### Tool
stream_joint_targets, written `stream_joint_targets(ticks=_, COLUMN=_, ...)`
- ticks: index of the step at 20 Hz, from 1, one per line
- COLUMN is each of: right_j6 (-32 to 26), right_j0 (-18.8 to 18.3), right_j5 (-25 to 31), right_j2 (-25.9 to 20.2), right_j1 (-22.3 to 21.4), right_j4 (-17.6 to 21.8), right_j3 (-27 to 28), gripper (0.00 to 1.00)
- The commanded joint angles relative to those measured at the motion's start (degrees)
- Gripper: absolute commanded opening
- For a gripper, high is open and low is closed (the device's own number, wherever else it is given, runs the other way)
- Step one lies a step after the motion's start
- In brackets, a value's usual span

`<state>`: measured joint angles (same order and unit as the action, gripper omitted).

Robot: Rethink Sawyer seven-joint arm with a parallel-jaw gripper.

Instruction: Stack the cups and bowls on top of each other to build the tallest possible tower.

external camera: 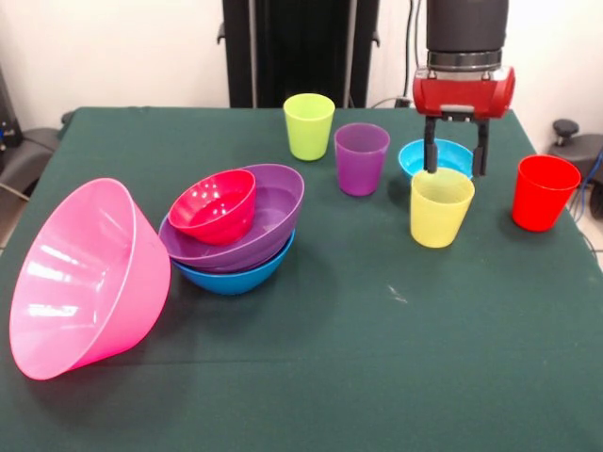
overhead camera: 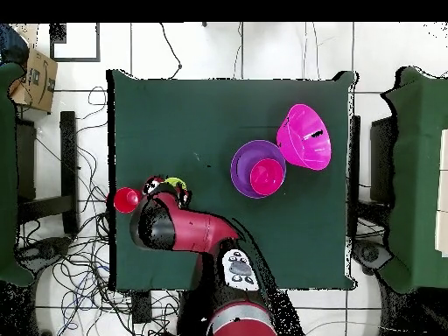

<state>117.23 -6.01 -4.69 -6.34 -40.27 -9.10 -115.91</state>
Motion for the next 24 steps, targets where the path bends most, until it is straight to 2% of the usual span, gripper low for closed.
stream_joint_targets(ticks=1, right_j6=9.9, right_j0=-1.1, right_j5=6.8, right_j2=-2.7, right_j1=-1.1, right_j4=-1.4, right_j3=-4.8, gripper=1.00)
stream_joint_targets(ticks=9, right_j6=9.1, right_j0=-3.3, right_j5=6.4, right_j2=-3.5, right_j1=-2.5, right_j4=0.2, right_j3=-7.5, gripper=1.00)
stream_joint_targets(ticks=14, right_j6=9.0, right_j0=-3.1, right_j5=6.0, right_j2=-3.2, right_j1=-2.4, right_j4=0.1, right_j3=-7.9, gripper=1.00)
stream_joint_targets(ticks=24, right_j6=9.2, right_j0=-1.5, right_j5=1.5, right_j2=-1.6, right_j1=3.5, right_j4=-0.3, right_j3=-4.8, gripper=1.00)
